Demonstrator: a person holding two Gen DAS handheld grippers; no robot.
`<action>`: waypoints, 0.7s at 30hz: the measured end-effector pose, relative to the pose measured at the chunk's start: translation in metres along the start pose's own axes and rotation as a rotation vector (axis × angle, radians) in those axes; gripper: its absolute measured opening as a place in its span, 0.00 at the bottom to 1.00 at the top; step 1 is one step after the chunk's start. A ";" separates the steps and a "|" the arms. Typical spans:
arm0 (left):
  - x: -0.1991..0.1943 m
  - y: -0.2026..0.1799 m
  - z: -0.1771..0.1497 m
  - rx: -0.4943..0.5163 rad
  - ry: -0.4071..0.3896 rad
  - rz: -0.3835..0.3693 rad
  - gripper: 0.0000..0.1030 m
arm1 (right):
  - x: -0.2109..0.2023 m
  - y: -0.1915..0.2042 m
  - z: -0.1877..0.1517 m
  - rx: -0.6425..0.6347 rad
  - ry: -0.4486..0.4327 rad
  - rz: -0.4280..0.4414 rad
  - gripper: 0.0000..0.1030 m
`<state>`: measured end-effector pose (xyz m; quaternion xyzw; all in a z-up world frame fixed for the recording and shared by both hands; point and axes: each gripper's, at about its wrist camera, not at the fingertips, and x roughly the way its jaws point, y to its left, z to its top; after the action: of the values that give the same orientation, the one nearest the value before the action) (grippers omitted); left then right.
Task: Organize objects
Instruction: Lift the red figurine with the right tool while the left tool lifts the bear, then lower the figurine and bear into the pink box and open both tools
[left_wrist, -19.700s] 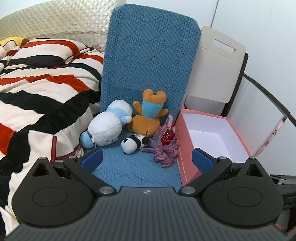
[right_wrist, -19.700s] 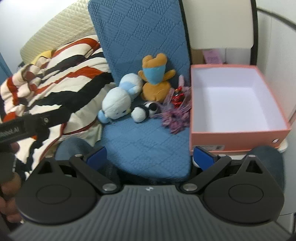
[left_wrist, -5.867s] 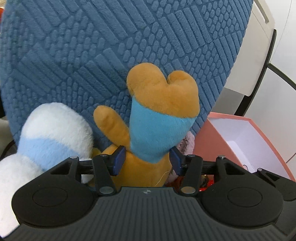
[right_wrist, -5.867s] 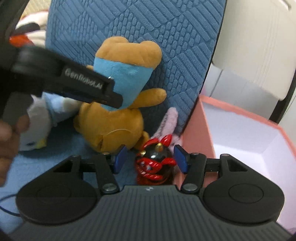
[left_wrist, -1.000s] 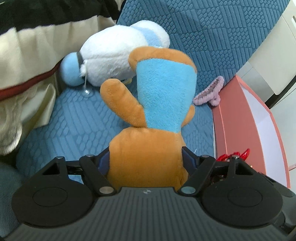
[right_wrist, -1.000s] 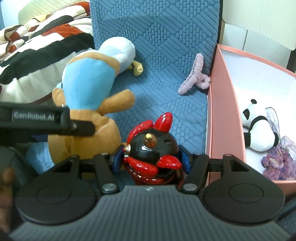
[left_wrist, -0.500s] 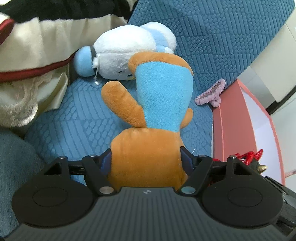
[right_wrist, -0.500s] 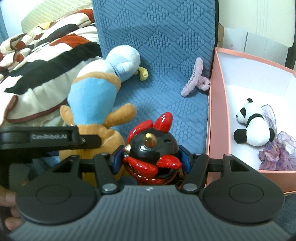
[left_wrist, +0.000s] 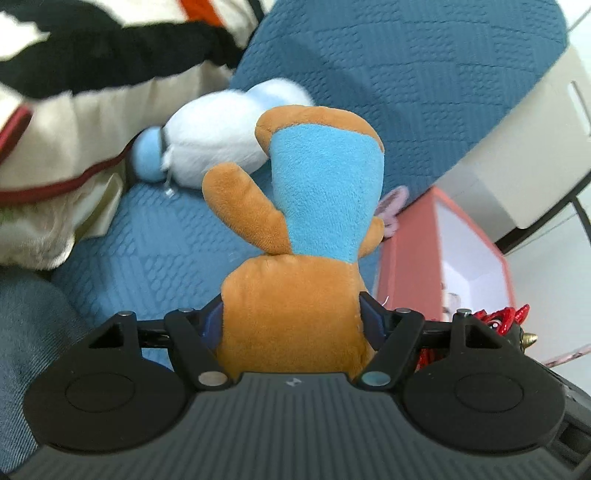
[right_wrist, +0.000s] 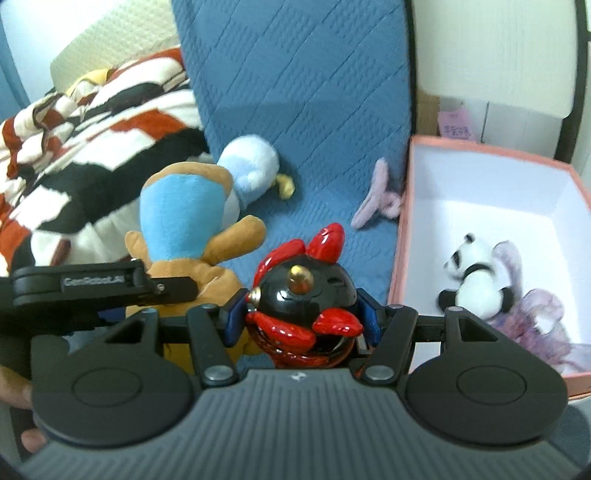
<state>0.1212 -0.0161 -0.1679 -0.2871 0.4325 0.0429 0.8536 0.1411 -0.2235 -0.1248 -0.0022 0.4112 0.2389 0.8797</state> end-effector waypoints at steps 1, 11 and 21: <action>-0.004 -0.007 0.004 0.016 -0.004 -0.001 0.74 | -0.004 -0.003 0.004 0.002 -0.004 0.003 0.61; -0.040 -0.087 0.033 0.116 -0.064 -0.073 0.74 | -0.056 -0.033 0.050 0.028 -0.100 0.001 0.62; -0.052 -0.168 0.044 0.205 -0.127 -0.130 0.74 | -0.094 -0.074 0.073 0.057 -0.174 -0.023 0.62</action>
<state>0.1742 -0.1239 -0.0318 -0.2225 0.3601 -0.0386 0.9052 0.1733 -0.3141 -0.0225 0.0387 0.3398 0.2163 0.9145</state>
